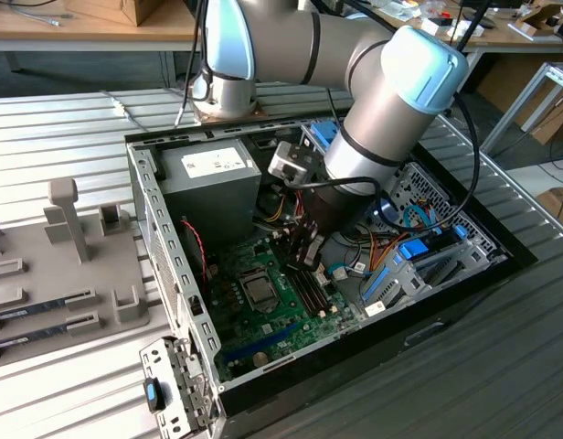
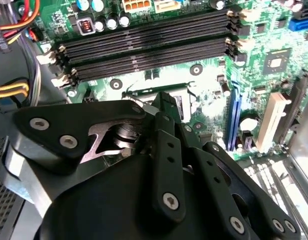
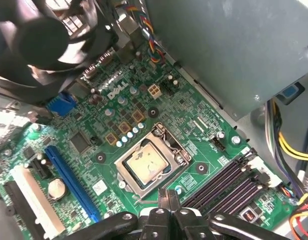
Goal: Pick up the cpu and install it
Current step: 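Install the first cpu locking lever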
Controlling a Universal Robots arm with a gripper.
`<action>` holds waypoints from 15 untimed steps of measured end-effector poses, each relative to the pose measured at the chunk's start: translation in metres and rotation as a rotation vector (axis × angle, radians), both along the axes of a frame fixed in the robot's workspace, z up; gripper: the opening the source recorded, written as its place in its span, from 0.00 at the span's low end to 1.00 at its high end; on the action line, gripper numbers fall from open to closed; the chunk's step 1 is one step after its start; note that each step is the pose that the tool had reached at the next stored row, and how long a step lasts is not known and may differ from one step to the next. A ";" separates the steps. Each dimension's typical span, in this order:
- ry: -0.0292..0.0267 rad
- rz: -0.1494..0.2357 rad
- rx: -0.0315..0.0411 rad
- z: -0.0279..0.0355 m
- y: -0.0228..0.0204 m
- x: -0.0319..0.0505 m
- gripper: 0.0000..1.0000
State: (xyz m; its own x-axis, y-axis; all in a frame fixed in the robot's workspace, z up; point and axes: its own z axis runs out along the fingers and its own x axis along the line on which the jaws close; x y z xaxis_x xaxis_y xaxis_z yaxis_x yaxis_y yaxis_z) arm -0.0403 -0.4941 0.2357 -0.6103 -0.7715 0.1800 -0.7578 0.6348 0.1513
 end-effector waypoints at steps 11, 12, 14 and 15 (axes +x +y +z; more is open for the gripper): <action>0.0000 0.001 0.0001 0.0102 0.0227 -0.0005 0.11; 0.0000 0.001 0.0001 0.0107 0.0239 -0.0008 0.11; -0.0001 0.001 0.0001 0.0113 0.0251 -0.0070 0.11; -0.0002 0.001 0.0000 0.0114 0.0252 -0.0098 0.11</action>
State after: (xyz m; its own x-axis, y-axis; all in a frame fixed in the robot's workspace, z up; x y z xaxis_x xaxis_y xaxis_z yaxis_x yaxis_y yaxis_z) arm -0.0501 -0.4689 0.2471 -0.6093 -0.7722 0.1799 -0.7586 0.6338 0.1512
